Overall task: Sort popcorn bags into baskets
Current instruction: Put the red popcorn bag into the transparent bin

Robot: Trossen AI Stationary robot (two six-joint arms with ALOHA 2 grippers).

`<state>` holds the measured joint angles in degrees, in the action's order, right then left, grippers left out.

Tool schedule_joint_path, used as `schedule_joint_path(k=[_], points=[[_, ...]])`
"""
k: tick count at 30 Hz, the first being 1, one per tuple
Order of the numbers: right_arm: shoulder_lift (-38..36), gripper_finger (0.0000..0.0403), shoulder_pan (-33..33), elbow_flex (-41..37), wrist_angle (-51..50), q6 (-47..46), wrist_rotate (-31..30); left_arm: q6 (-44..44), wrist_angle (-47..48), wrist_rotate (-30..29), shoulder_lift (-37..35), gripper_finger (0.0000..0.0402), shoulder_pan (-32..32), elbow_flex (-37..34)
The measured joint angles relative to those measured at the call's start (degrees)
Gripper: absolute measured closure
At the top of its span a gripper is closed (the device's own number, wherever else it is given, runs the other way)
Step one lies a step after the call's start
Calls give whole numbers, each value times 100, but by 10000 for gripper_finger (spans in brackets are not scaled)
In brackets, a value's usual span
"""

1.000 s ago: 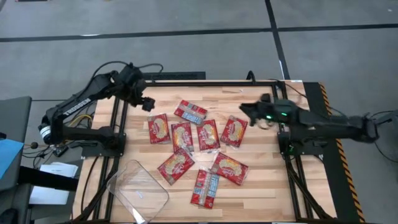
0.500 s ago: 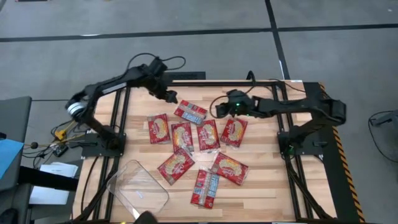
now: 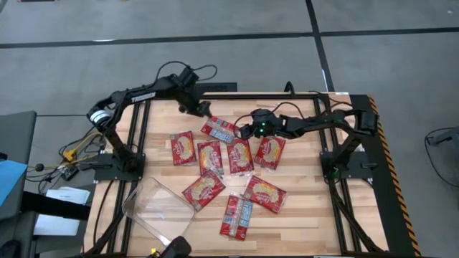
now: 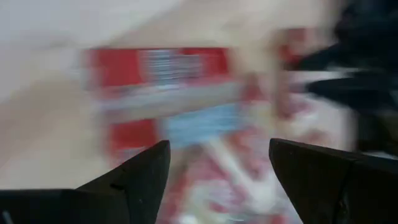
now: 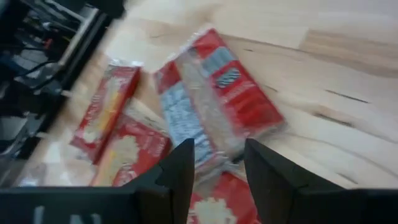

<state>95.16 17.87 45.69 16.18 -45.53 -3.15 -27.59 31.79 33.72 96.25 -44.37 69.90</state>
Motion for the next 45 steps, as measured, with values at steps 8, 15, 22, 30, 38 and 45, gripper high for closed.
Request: schedule_joint_path(k=[8, 15, 22, 30, 38, 45], points=[[-484, 241, -100, 3, -133, 693, 88, 984, 1899, -889, -829, 138, 510, 835], [-748, 246, -98, 0, -517, 859, 86, -142, 3036, -4060, -1803, 138, 1393, 688], [-695, 223, -203, 0, -517, 961, 301, -2755, 2155, -4006, -3334, 138, 2193, -2005], [-365, 183, -572, 478, -430, 1399, 328, -5040, 1583, -4387, -4983, 138, 3002, -4193], [458, 194, -581, 1296, -416, 1617, 483, -5412, 421, -4593, -5133, 138, 3089, -4848], [1081, 196, -594, 1771, -398, 1695, 850, -5440, 128, -4743, -4152, 138, 3089, -4862]])
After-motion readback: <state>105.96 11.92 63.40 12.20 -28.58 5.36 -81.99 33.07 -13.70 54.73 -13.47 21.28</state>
